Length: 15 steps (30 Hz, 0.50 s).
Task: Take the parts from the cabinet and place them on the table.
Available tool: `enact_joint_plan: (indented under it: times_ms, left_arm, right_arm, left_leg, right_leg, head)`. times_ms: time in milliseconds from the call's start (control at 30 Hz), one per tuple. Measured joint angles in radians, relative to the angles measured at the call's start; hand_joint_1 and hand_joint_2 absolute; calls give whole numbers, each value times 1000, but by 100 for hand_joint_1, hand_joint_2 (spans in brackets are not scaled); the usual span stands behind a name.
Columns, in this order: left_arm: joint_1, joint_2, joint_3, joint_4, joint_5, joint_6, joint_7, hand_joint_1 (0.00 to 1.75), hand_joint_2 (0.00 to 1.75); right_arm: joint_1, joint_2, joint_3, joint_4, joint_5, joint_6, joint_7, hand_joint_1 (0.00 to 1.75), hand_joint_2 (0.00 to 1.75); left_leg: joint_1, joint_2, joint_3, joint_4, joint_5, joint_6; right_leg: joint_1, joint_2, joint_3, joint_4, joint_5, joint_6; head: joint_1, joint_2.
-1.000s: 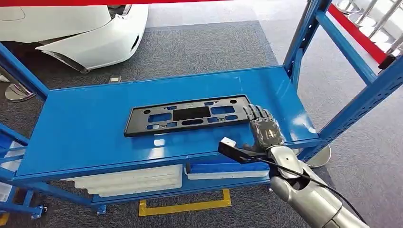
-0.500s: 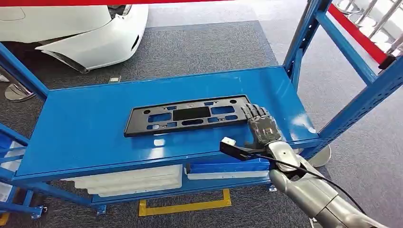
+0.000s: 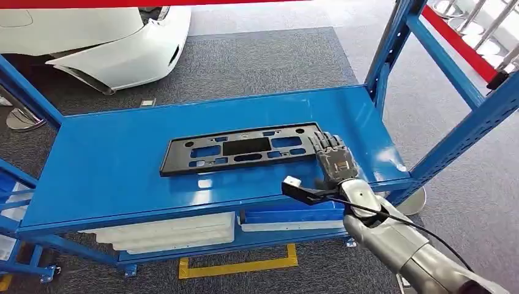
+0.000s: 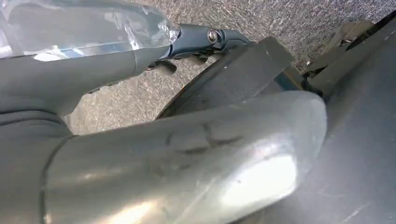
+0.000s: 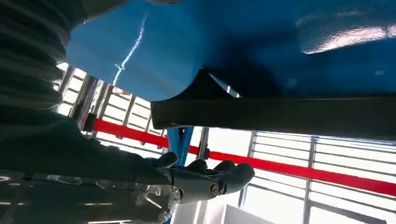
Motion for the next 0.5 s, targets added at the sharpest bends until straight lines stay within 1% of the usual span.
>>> enact_joint_plan:
  times_ms: [300,500]
  left_arm:
    - [-5,0,-2,1,-12,-9,6,0,0]
    - [-10,0,-3,1,-25,-16,21,0,0]
  right_arm:
    - [-58,20,37,84,8,-13,-4,0,175]
    - [-97,40,76,132,35,-21,-5,0,175]
  left_leg:
    - [0,0,0,0,0,0]
    - [0,0,0,0,0,0]
  right_leg:
    - [0,0,0,0,0,0]
    - [0,0,1,0,0,0]
  head:
    - [1,0]
    - [0,0]
